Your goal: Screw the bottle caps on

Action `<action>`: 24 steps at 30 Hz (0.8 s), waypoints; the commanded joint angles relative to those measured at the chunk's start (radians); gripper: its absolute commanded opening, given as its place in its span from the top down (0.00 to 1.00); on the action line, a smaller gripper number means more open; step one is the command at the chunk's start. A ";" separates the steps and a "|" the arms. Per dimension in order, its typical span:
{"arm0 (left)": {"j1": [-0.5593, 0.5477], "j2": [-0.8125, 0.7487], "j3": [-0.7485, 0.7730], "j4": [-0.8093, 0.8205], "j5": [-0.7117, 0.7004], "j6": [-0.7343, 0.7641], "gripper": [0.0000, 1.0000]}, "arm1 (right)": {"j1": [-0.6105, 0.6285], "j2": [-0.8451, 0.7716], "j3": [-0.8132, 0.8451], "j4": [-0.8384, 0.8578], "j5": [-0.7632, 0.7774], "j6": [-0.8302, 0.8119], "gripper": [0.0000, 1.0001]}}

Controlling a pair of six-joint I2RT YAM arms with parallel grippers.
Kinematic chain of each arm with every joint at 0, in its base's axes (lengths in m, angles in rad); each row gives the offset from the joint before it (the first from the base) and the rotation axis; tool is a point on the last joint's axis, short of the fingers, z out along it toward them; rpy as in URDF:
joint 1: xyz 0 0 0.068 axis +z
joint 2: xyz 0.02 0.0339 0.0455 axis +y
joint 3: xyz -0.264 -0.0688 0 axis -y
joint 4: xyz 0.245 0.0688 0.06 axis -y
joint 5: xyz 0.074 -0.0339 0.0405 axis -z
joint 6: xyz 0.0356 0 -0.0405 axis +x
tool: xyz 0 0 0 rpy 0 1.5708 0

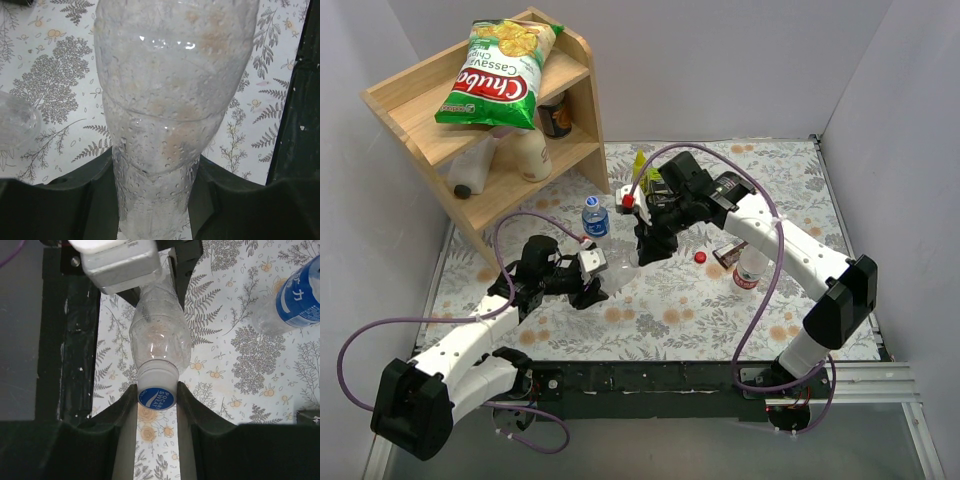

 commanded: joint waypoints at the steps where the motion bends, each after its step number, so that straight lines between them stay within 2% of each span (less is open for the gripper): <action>1: -0.003 -0.044 0.018 0.207 -0.012 -0.091 1.00 | -0.010 0.052 0.045 0.112 -0.143 0.306 0.99; 4: -0.004 -0.044 0.003 0.242 -0.012 -0.155 1.00 | -0.033 0.063 0.050 0.164 -0.200 0.413 0.99; 5: -0.004 -0.042 0.001 0.252 -0.007 -0.174 1.00 | -0.033 0.061 0.050 0.179 -0.209 0.401 0.94; 6: -0.004 -0.047 0.003 0.256 0.013 -0.195 1.00 | -0.035 0.051 0.051 0.186 -0.206 0.387 0.84; 7: -0.004 -0.051 0.000 0.260 0.028 -0.203 1.00 | -0.039 0.043 0.047 0.196 -0.200 0.387 0.69; 10: -0.004 -0.071 -0.013 0.273 0.086 -0.241 1.00 | -0.061 0.028 0.013 0.265 -0.221 0.436 0.61; 17: -0.004 -0.056 -0.013 0.305 0.132 -0.277 1.00 | -0.062 0.047 -0.004 0.311 -0.277 0.483 0.58; 24: -0.004 -0.050 -0.014 0.334 0.135 -0.298 1.00 | -0.062 0.098 0.014 0.351 -0.307 0.540 0.61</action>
